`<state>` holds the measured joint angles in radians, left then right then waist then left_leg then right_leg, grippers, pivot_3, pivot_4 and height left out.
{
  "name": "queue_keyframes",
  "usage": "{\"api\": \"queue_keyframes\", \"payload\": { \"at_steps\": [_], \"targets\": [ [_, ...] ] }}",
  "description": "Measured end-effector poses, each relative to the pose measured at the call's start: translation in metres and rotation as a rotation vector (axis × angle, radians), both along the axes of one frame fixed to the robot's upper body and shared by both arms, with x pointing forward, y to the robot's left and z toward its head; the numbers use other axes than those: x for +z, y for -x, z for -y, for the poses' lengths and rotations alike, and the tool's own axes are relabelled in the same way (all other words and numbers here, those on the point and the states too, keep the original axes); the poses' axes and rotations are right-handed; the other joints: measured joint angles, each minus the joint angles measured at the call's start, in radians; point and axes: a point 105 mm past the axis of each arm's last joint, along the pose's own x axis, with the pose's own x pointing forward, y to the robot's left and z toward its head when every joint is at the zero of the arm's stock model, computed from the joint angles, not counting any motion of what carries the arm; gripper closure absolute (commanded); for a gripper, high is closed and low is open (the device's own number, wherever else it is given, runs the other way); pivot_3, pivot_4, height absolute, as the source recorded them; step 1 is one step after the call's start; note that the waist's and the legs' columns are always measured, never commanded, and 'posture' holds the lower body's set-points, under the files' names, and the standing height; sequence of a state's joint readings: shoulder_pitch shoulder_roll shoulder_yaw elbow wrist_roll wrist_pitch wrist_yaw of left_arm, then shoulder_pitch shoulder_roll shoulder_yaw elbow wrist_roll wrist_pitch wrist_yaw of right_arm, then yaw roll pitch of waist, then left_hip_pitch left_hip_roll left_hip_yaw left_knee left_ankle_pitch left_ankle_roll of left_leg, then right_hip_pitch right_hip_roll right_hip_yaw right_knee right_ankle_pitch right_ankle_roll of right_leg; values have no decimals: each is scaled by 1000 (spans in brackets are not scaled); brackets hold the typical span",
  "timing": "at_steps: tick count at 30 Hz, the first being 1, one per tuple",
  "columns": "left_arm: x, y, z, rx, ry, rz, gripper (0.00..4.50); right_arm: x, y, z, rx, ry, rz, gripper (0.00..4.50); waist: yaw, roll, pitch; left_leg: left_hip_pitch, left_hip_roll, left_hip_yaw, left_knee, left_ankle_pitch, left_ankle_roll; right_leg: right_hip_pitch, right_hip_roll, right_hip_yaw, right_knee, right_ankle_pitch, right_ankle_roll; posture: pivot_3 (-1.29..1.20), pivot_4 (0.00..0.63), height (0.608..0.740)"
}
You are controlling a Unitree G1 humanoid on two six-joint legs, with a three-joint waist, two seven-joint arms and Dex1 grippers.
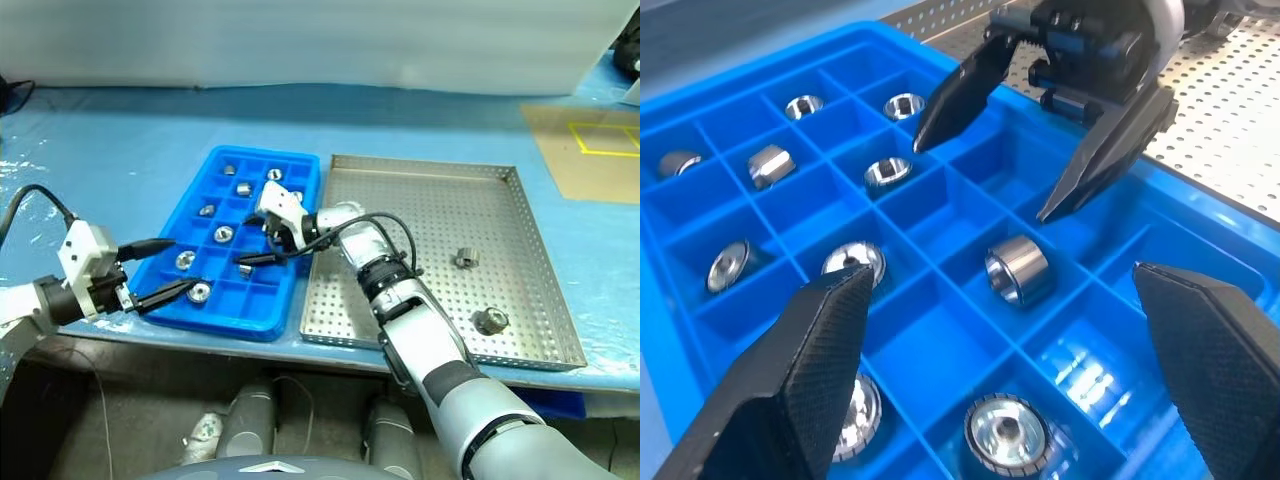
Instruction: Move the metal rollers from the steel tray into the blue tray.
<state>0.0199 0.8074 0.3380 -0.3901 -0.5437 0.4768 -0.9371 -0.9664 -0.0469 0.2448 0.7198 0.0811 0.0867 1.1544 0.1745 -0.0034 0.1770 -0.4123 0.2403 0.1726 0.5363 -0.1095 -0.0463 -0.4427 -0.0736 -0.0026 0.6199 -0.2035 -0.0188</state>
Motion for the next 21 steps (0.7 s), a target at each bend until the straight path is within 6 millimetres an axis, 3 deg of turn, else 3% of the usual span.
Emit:
{"api": "queue_keyframes", "payload": {
  "at_steps": [6,10,13,21],
  "targets": [
    [1,-28,11,-94,1,10,111,30,-5,33,-66,-33,74,201,-17,-1,-1,1,0,0,3,1,-1,3,0,1,1,1,-1,38,150,740],
    [0,-48,31,-190,18,19,111,25,-19,65,-215,-21,49,201,-40,-1,-1,1,0,1,6,1,-2,3,0,2,3,1,-1,-98,150,740],
    [-2,-65,55,-285,40,18,111,15,-27,105,-377,9,58,201,-57,-1,-1,2,-1,1,8,2,-3,4,0,3,3,1,-1,-228,150,740],
    [-3,-90,115,-505,83,28,111,4,-13,167,-632,35,37,201,-140,-1,-1,2,-1,3,9,3,-3,4,1,4,2,2,-1,-477,150,740]
  ]
}}
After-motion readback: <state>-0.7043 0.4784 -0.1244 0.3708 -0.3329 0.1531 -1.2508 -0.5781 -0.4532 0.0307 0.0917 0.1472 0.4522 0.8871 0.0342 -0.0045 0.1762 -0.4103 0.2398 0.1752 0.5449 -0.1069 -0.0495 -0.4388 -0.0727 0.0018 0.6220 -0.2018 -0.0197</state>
